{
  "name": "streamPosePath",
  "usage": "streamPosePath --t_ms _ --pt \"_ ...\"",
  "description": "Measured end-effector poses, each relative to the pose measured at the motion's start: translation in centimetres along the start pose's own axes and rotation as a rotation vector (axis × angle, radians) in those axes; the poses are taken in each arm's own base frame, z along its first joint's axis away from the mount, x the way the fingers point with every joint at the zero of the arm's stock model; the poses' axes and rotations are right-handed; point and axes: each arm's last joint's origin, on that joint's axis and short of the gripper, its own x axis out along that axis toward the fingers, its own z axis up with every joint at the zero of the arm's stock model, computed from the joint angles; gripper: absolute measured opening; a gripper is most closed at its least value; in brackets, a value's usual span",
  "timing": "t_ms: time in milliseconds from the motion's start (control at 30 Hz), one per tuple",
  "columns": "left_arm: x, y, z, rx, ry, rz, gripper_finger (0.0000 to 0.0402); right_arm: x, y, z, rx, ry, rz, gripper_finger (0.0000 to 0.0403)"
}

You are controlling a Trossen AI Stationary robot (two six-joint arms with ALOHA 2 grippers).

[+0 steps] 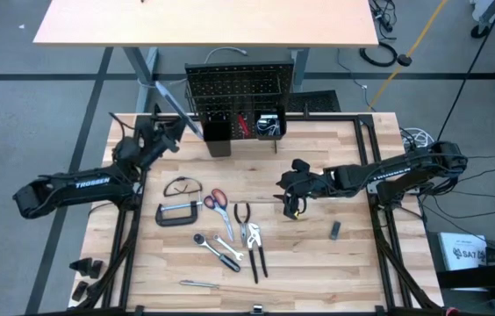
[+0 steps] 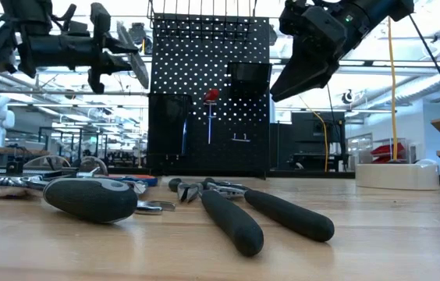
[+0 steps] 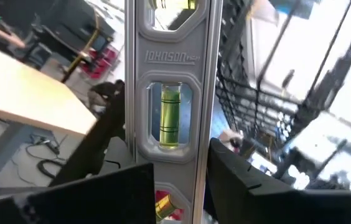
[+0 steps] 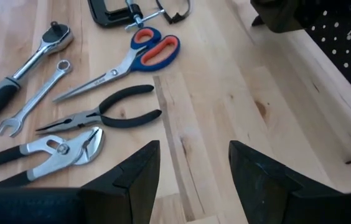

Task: Hang tools onto peg board
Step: Put the spirit level on the left black bin on the peg board

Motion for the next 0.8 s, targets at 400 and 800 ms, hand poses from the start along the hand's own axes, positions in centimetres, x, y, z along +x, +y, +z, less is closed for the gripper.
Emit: streamPosePath --t_ms 400,800 --pt "0.7 0.6 -0.9 0.017 0.018 0.012 0.0072 0.0 0.1 0.8 -0.031 -0.084 0.016 0.0185" --pt "0.5 -0.6 0.5 0.045 -0.093 -0.134 0.0072 0.0 0.0 0.9 -0.058 -0.090 0.013 0.0185"
